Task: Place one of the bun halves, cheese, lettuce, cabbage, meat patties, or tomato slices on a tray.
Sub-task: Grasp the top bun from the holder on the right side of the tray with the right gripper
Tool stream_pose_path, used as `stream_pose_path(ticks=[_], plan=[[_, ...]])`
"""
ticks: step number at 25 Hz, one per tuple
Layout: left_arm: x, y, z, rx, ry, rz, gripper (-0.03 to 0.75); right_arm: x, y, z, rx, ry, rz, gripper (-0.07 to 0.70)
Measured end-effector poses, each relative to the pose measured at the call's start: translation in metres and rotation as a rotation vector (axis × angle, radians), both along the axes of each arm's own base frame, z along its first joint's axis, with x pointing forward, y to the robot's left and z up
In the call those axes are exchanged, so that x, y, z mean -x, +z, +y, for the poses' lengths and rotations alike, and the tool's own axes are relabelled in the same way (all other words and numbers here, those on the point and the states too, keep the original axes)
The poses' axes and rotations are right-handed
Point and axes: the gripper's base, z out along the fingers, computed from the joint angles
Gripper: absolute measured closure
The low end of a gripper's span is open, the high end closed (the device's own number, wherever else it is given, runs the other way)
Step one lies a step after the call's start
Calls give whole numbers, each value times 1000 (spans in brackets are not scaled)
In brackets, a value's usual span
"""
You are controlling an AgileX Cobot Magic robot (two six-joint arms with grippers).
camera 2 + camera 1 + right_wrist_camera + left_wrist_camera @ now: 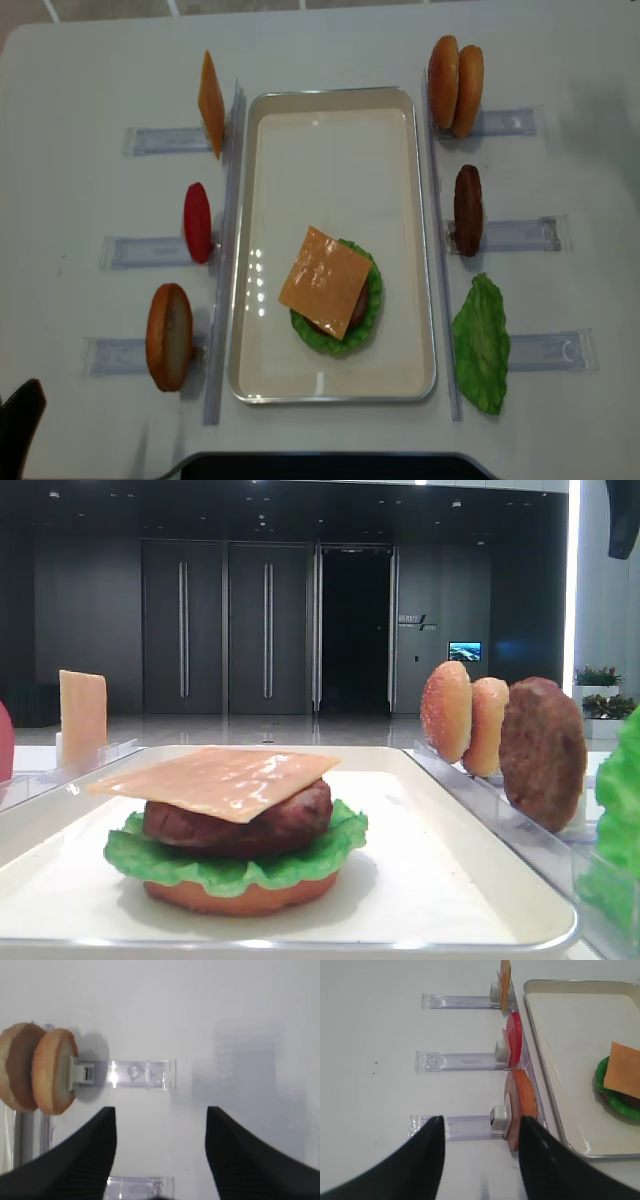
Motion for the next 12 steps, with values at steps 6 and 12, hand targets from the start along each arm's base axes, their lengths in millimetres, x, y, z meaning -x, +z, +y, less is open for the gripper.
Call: stream_pose_path(ticks=[6,12], plan=[[0,0,0,0,0,0,405,-28,-13,0,0,0,-1,223],[0,0,0,0,0,0,485,-31,-8,0,-16,-39,-16,223]])
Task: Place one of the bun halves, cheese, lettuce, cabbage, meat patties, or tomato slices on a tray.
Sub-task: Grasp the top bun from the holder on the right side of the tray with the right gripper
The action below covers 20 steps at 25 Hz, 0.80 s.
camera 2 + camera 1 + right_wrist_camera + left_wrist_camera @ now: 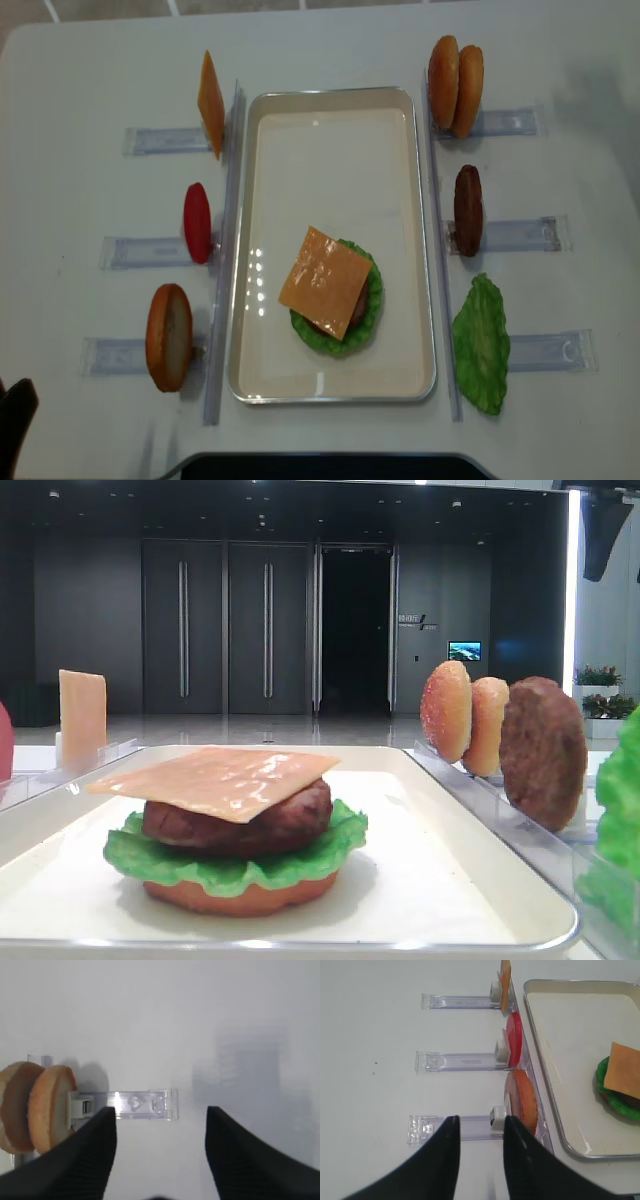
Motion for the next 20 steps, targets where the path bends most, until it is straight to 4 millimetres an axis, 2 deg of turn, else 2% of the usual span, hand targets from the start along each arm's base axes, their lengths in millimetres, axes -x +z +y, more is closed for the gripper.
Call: stream_pose_path(ticks=[5,14,20], plan=[[0,0,0,0,0,0,536,-2,1,14,-24,-26,0,223],[0,0,0,0,0,0,585,6,-1,78,-57,46,21,223],[0,0,0,0,0,0,588,15,-1,112,-74,83,33,223]])
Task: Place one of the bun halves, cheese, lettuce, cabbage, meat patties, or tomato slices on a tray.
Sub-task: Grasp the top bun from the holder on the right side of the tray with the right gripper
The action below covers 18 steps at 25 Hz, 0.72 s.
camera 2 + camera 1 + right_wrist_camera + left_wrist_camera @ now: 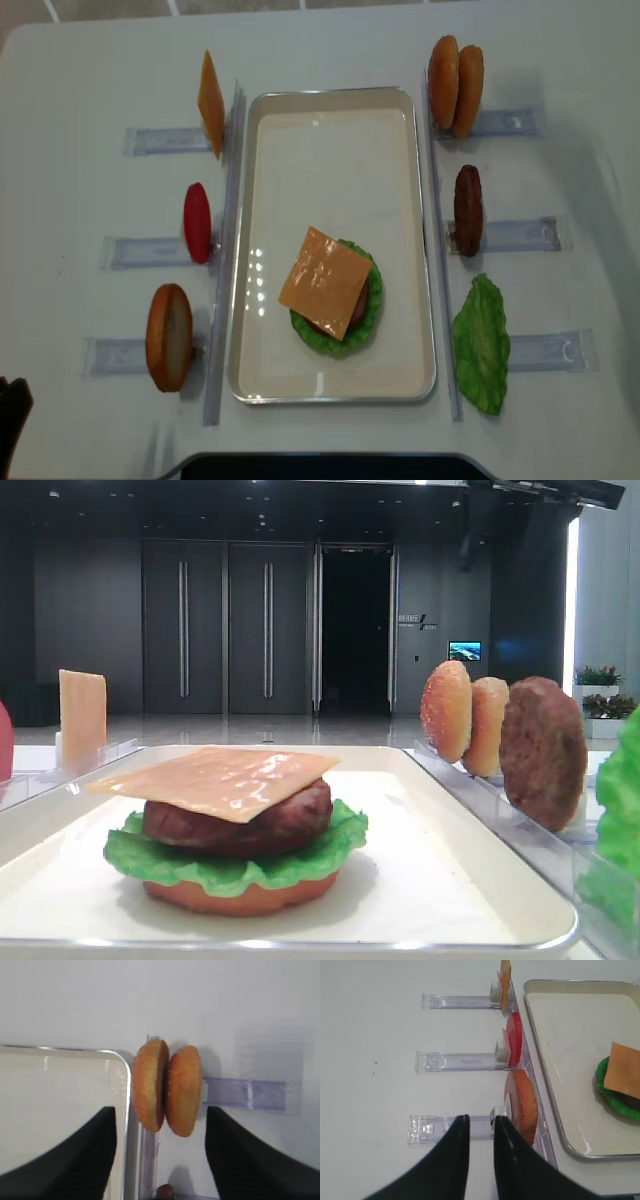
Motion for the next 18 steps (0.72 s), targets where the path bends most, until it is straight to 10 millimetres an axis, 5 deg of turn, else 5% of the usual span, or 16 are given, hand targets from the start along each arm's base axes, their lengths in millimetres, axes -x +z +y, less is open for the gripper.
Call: stream_pose_path(ticks=[18], plan=[[0,0,0,0,0,0,703,-11,-34,19,-16,-55,83,223]])
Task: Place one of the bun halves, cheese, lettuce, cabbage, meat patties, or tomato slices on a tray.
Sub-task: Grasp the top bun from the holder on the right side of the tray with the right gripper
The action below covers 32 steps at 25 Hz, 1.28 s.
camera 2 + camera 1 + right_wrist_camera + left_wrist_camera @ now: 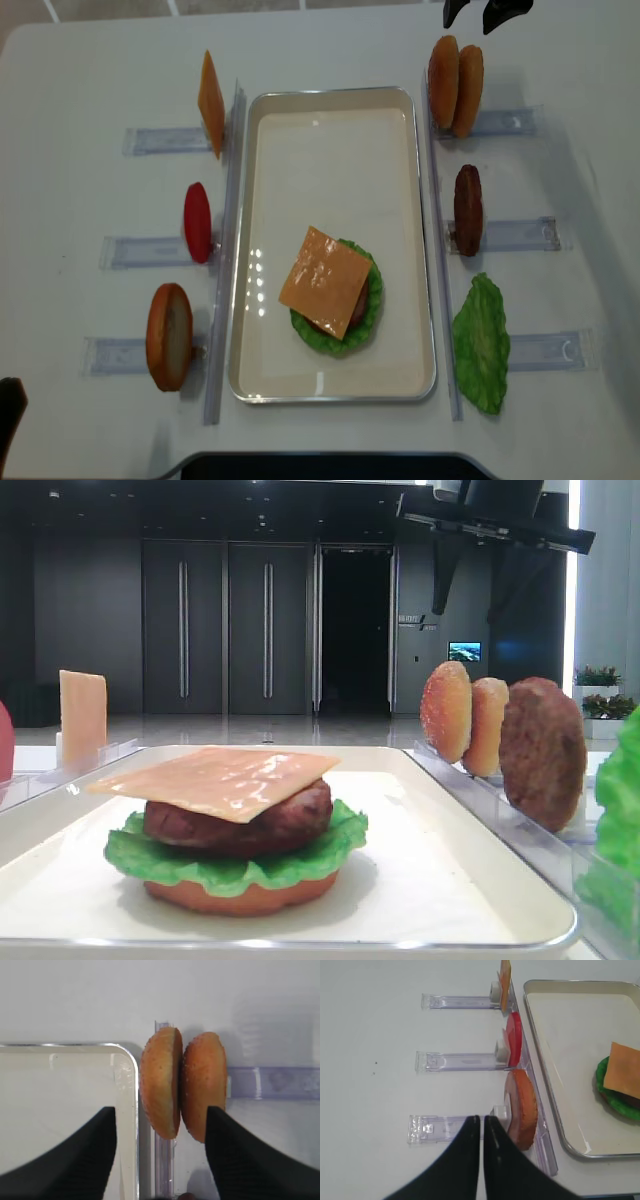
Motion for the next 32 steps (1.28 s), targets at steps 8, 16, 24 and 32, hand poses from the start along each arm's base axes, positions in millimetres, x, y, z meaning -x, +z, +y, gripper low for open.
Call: stream_pose_path(ticks=[8,16,24,32], plan=[[0,0,0,0,0,0,715,-5,-14,14,-7,2,-1,223],[0,0,0,0,0,0,715,-10,-24,13,36,5,-8,223],[0,0,0,0,0,0,715,-11,-25,13,33,3,-17,216],[0,0,0,0,0,0,715,-12,-24,14,28,1,-32,216]])
